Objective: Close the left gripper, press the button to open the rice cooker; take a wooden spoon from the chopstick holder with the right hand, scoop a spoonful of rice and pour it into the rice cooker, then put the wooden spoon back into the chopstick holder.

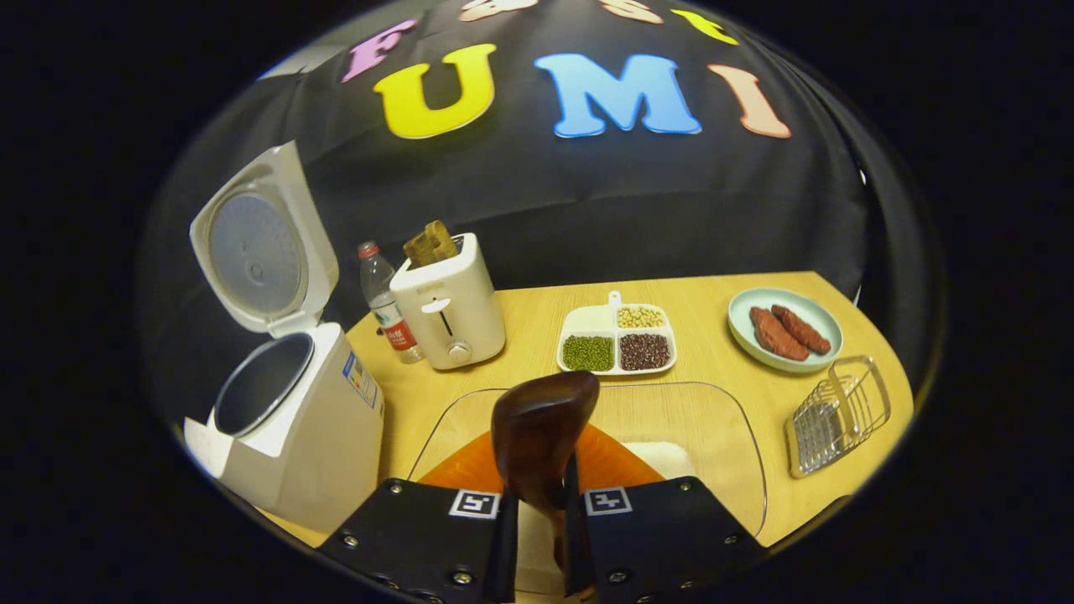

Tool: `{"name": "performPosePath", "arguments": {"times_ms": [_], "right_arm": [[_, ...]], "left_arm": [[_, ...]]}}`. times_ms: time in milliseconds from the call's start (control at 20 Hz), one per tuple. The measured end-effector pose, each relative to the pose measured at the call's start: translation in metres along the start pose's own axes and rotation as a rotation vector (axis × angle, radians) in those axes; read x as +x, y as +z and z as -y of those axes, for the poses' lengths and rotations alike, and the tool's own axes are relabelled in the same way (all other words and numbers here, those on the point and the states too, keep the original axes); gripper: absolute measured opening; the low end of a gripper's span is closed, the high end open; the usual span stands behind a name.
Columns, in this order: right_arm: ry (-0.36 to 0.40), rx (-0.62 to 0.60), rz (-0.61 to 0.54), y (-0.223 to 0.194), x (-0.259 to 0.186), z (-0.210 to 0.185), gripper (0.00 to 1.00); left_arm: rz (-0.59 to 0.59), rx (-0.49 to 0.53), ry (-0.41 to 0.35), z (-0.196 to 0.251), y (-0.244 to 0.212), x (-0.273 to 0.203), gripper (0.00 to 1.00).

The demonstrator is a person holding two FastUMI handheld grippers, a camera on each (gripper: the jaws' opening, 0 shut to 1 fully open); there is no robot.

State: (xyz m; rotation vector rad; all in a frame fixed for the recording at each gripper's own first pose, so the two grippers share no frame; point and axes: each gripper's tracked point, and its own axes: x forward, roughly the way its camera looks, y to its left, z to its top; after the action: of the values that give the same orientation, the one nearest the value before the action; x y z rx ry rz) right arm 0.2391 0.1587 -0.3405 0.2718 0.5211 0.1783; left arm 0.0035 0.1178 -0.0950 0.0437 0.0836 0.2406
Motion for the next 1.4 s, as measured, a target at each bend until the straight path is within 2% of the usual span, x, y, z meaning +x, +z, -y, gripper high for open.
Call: {"name": "performPosePath", "arguments": {"times_ms": [250, 500, 550, 600, 750, 900, 1050, 1150, 1400], "right_arm": [[0.051, 0.343, -0.006, 0.0, -0.001, 0.015, 0.22], [0.119, 0.618, 0.009, -0.003, -0.005, 0.032, 0.22], [0.135, 0.658, 0.027, 0.002, -0.004, 0.032, 0.26], [0.155, 0.691, 0.034, 0.005, -0.007, 0.033, 0.22], [0.186, 0.764, 0.065, 0.013, -0.013, 0.039, 0.22], [0.24, 0.905, 0.115, 0.033, -0.018, 0.043, 0.22], [0.254, 0.951, 0.141, 0.045, -0.021, 0.049, 0.22], [0.26, 0.962, 0.15, 0.053, -0.024, 0.048, 0.22], [0.281, 0.943, 0.16, 0.071, -0.038, 0.033, 0.22]], "left_arm": [[-0.009, -0.009, 0.003, -0.003, -0.002, 0.002, 1.0], [0.002, 0.007, -0.002, -0.001, 0.005, 0.004, 1.0], [0.006, 0.009, -0.004, 0.0, 0.006, 0.004, 1.0], [0.006, 0.011, -0.005, 0.001, 0.008, 0.005, 1.0], [0.011, 0.019, -0.007, 0.002, 0.01, 0.004, 1.0], [0.015, 0.027, -0.009, 0.003, 0.015, 0.004, 1.0], [0.018, 0.022, -0.012, 0.003, 0.017, 0.003, 0.96], [0.021, 0.022, -0.01, 0.002, 0.018, 0.003, 1.0], [0.021, 0.018, -0.006, -0.002, 0.017, 0.002, 1.0]]}}
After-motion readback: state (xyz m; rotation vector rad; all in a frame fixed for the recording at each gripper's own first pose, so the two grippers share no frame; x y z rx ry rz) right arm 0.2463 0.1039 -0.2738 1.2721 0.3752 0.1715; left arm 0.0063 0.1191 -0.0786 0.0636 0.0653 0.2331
